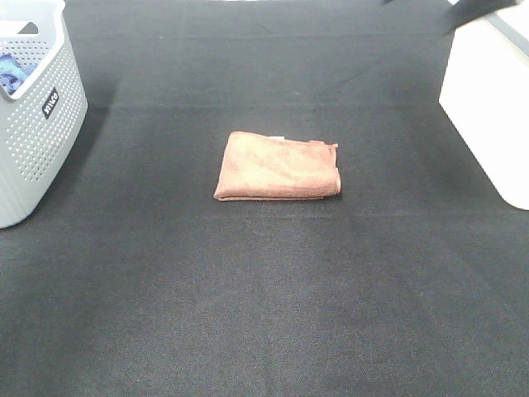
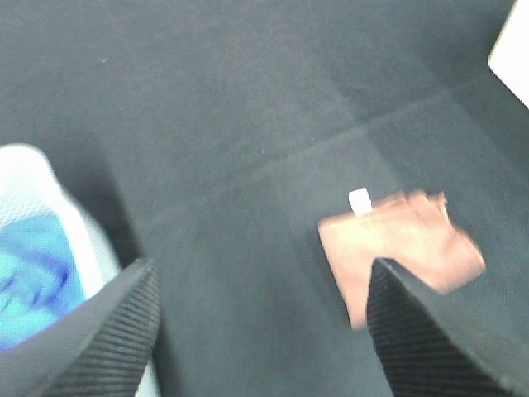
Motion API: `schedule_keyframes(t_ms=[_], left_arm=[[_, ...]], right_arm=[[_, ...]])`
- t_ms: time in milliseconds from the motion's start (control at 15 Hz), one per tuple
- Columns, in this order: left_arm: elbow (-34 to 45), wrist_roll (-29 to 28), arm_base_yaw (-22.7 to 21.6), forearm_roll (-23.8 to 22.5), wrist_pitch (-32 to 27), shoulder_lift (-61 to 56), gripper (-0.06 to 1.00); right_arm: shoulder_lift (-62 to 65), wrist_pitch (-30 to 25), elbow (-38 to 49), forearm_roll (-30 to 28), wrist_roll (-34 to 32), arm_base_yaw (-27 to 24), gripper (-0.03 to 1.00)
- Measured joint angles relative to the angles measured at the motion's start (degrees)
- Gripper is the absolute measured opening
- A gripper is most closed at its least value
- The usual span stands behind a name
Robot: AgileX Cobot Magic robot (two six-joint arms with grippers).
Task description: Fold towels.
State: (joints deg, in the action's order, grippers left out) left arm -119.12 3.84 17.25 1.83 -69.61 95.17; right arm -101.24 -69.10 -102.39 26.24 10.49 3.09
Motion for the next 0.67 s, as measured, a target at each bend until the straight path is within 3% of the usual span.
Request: schedule_keyframes(t_ms=[333, 400, 667], left_arm=[[30.7, -4.7, 0.0, -3.0, -0.2, -19.5, 0.68], [39.0, -5.4, 0.0, -3.1, -0.2, -25.7, 0.68], [59.6, -6.0, 0.0, -3.2, -0.2, -44.8, 0.68]], right_arm=[[23.9, -0.1, 14.4, -7.2, -1.3, 0.0, 0.89], [30.7, -0.2, 21.2, -9.2, -1.3, 0.0, 0.89], [47.4, -0.3, 40.9, -13.1, -1.3, 0.0, 0.89]])
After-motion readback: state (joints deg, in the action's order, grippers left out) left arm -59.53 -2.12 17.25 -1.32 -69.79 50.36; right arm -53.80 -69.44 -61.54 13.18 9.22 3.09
